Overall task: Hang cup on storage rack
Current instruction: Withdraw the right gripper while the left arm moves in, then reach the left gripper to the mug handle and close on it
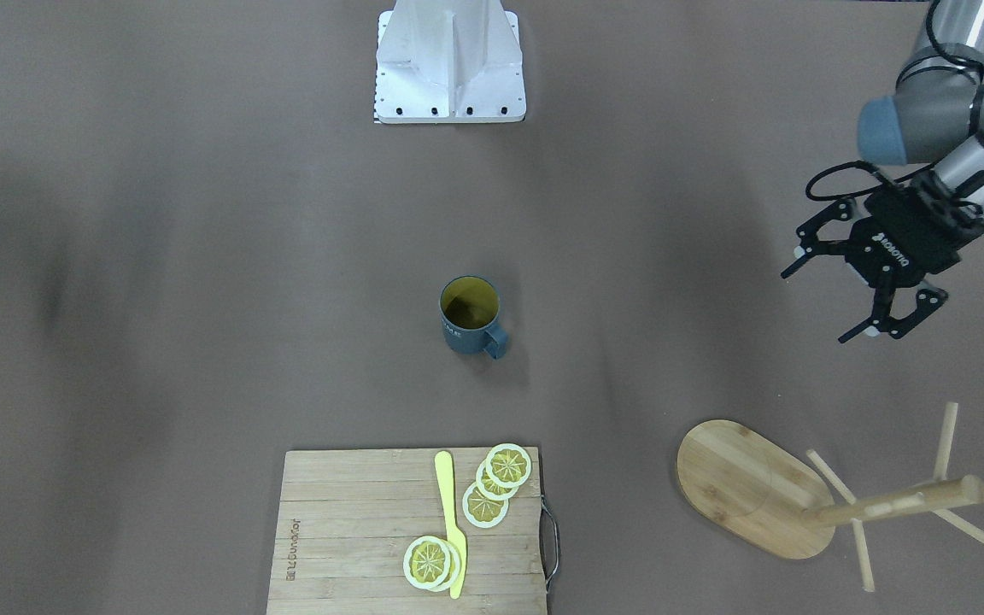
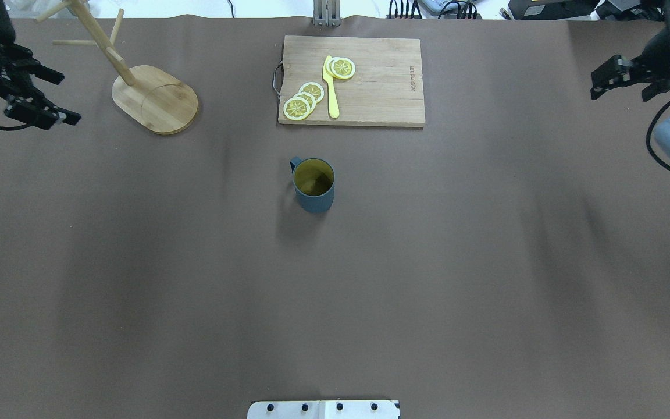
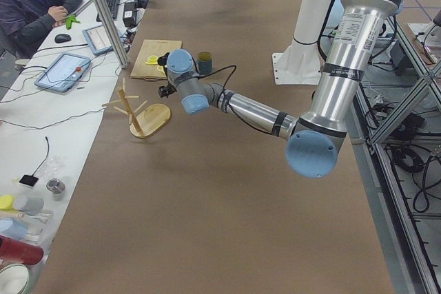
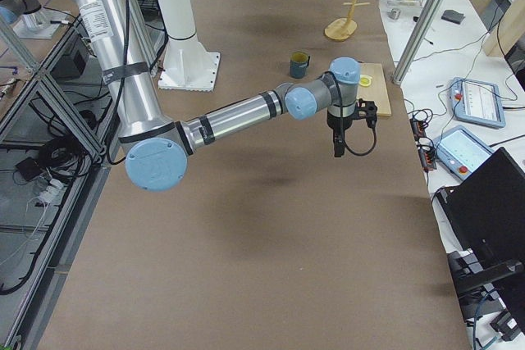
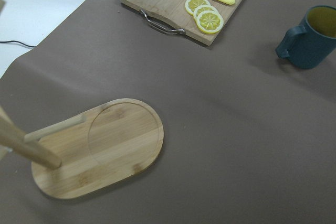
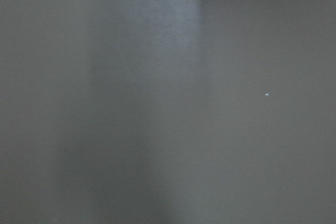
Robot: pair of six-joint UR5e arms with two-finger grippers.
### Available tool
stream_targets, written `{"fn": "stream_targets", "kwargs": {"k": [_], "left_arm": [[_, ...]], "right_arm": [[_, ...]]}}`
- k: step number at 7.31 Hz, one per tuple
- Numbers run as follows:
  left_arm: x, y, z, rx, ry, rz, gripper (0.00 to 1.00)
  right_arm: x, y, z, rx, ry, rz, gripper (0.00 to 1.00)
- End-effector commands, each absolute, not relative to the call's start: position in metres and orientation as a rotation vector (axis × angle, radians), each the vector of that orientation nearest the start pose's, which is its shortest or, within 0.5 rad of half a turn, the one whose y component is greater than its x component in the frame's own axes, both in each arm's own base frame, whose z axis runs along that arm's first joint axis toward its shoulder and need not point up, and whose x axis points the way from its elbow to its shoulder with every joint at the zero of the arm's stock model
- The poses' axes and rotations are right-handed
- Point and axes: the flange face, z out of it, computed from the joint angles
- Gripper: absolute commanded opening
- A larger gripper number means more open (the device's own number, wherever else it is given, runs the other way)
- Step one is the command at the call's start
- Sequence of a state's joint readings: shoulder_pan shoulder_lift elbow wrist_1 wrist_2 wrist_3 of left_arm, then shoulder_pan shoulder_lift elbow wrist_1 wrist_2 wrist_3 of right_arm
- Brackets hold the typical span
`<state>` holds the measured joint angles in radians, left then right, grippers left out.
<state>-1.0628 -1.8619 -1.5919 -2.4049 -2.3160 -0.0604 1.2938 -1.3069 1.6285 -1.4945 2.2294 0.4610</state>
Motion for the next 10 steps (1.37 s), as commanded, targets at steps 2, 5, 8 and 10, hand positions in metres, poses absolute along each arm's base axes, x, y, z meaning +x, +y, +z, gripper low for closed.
{"fn": "stream_targets", "kwargs": {"k": [2,5,8,10], "left_arm": [[0.36,-0.558,0.375,0.938,1.072,0.76,0.97],[0.412,-0.585,0.334,1.008,1.047,0.739,0.97],[0.482,-0.538,0.338,1.135,1.09,0.642,0.97],[0.51,-0.51,0.335,1.111,1.155,0.539,0.97]], "right_arm": [[0.029,-0.563,0.591,0.126,-0.717,-0.037,1.0],[0.066,-0.52,0.624,0.107,-0.77,0.003,1.0],[0.066,-0.518,0.627,0.101,-0.769,0.007,1.0],[0.066,-0.518,0.628,0.1,-0.767,0.007,1.0]]}}
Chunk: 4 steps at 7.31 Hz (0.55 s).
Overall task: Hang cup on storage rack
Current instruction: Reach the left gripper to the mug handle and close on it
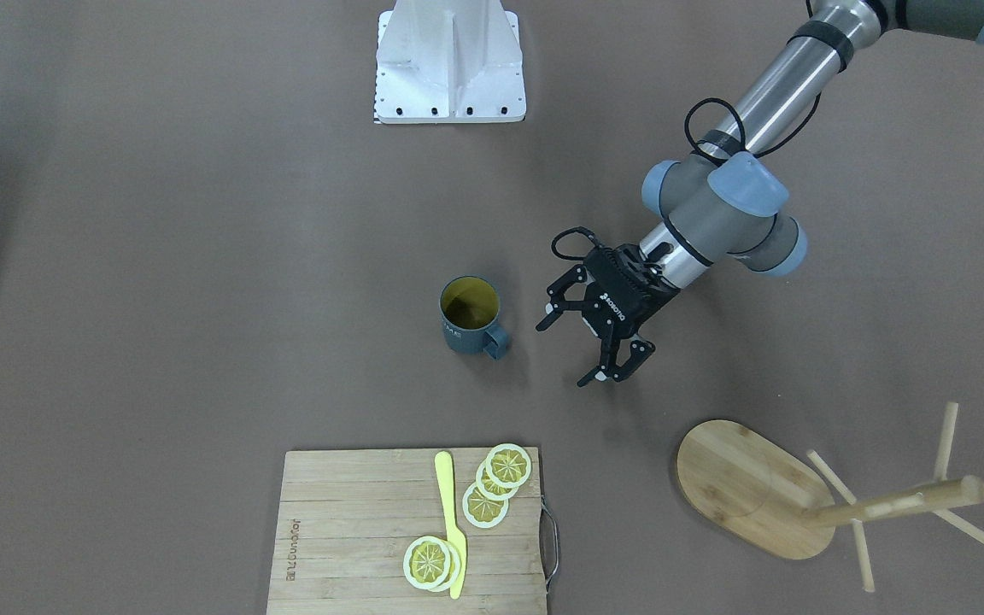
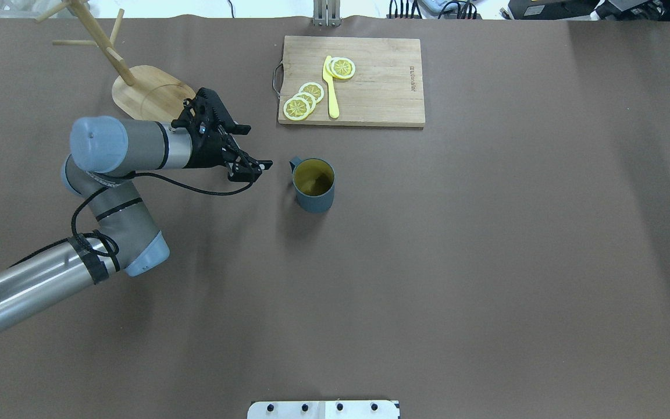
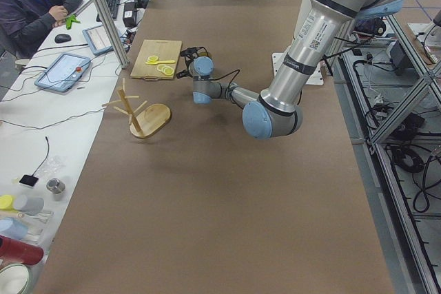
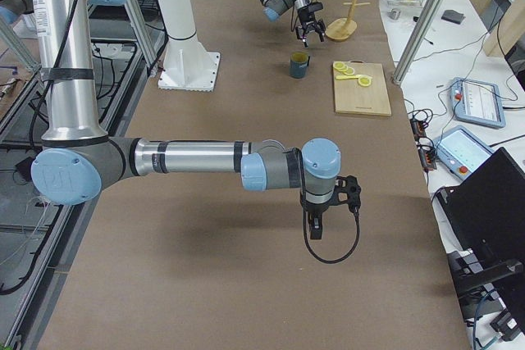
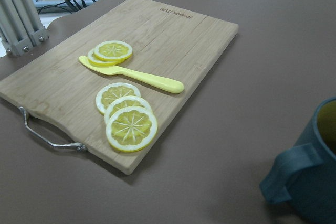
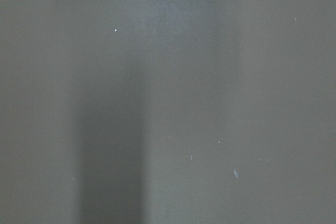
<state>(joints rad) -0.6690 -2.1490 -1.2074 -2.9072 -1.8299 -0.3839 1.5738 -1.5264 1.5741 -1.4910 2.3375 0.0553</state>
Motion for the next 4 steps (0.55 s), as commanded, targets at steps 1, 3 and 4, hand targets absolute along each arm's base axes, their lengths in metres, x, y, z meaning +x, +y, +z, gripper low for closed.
{"fn": "stream_targets", "kwargs": {"k": [1,3,4], "left_arm": [[0.514,-0.508,0.338,1.106,1.142,0.5,0.97],[0.516,-0.51,0.35,1.072,1.136,0.464,0.97],[0.518,-0.511,0.347,1.072,1.133,0.462,0.97]], "right_arm": [[0.066,-0.517,0.628,0.1,-0.769,0.007,1.0],[0.067,-0.516,0.629,0.097,-0.769,0.01,1.0],[0.067,-0.515,0.63,0.096,-0.769,0.01,1.0]]}}
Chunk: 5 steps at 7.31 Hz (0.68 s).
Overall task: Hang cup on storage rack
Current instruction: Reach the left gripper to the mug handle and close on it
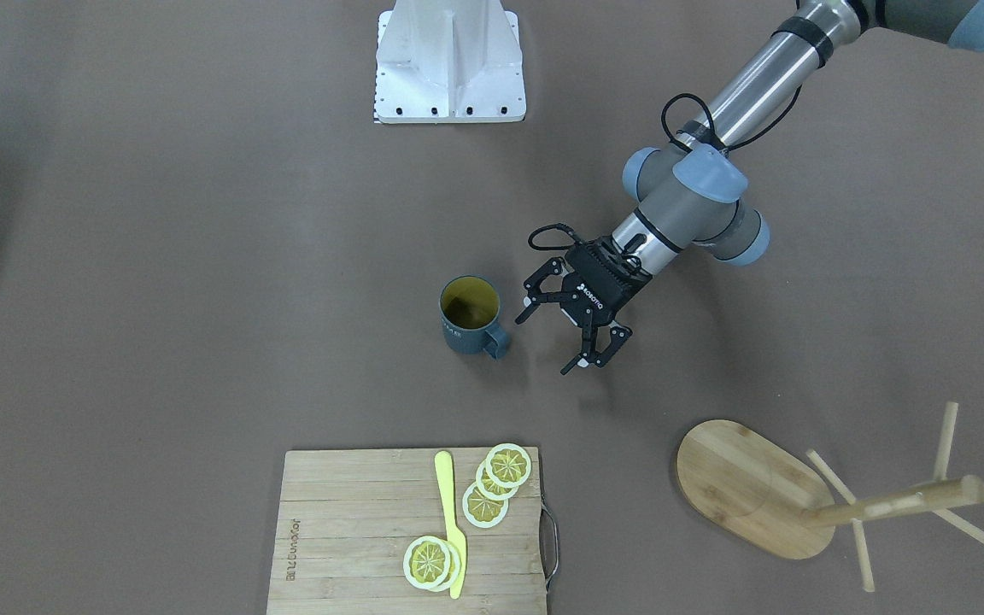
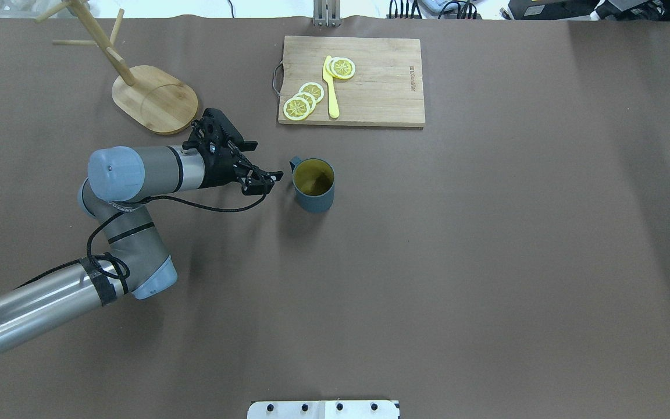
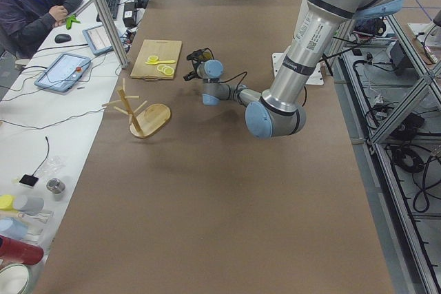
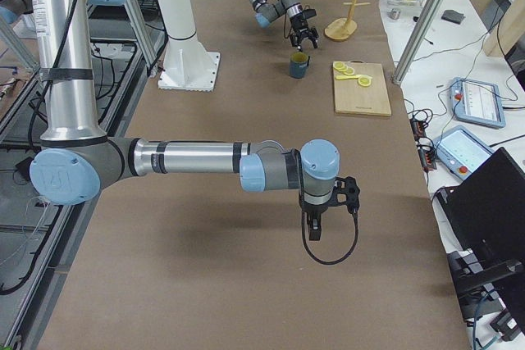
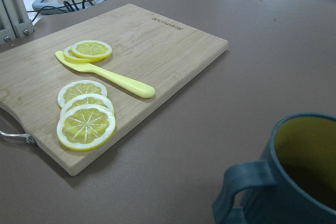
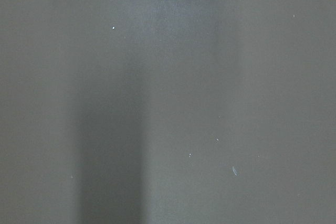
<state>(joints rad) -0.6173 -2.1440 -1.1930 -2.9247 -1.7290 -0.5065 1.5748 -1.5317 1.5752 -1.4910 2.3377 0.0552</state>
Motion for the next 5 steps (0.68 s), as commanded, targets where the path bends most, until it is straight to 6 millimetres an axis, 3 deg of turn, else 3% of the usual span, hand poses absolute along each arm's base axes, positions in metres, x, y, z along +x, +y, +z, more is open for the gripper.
{"fn": "stream_targets", "kwargs": {"k": [1,5], "left_arm": [[0.521,-0.509,0.345,1.075,1.132,0.459,0.93],[0.537,-0.51,0.337,1.074,1.131,0.474,0.8]], "right_arm": [[0.067,-0.512,0.633,0.093,-0.766,0.012,1.0],[0.068,-0.514,0.63,0.094,-0.764,0.02,1.0]]}}
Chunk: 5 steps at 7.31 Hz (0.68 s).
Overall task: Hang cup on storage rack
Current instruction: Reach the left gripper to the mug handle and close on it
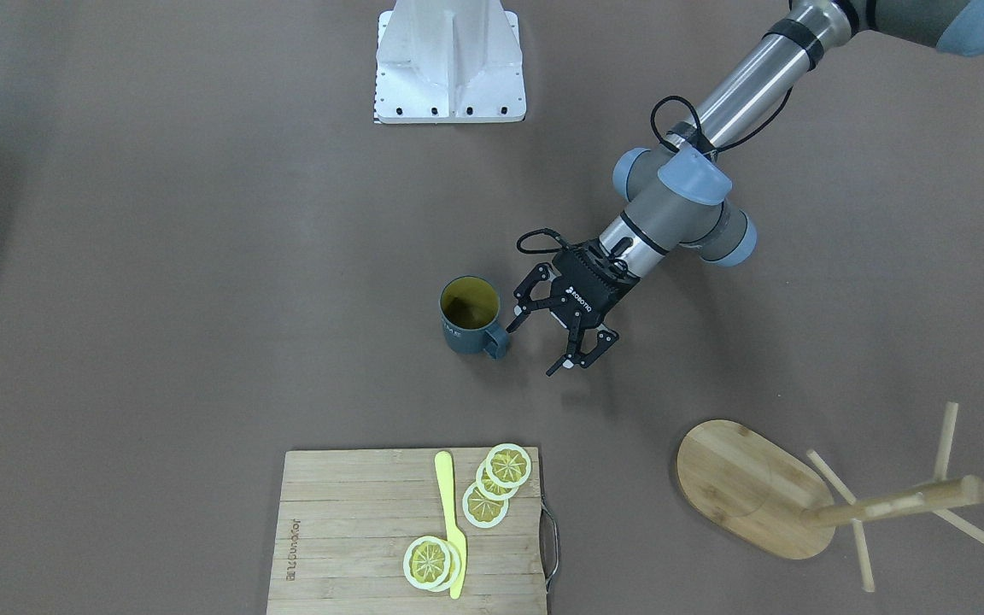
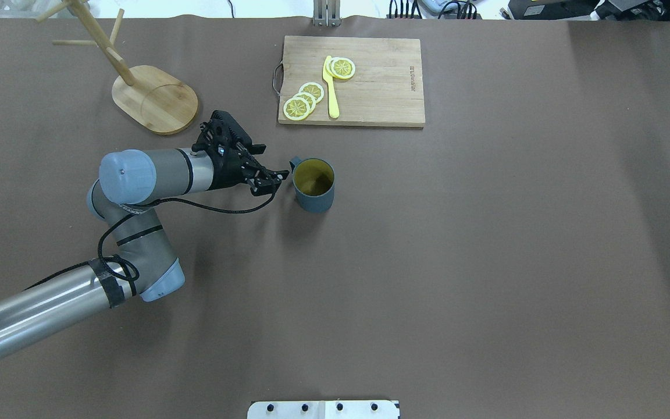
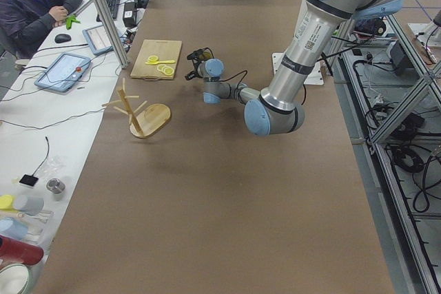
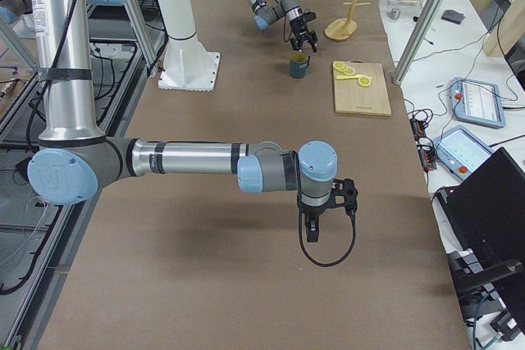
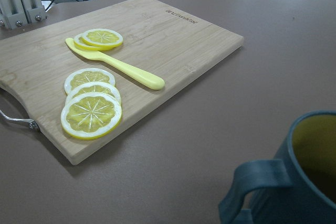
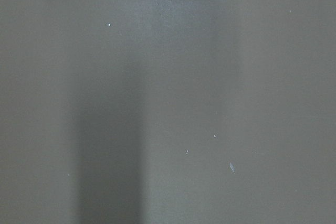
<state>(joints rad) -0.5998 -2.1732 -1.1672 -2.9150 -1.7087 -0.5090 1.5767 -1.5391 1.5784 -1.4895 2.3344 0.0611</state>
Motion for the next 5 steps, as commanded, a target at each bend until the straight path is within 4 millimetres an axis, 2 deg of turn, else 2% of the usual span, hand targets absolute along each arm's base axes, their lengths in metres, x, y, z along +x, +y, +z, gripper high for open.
{"fn": "stream_targets", "kwargs": {"k": [1,5], "left_arm": [[0.541,-0.512,0.338,1.068,1.126,0.477,0.77],[0.547,-0.511,0.324,1.072,1.149,0.488,0.71]], "right_arm": [[0.067,-0.515,0.629,0.096,-0.765,0.021,1.0],[0.067,-0.517,0.627,0.096,-0.765,0.023,1.0]]}}
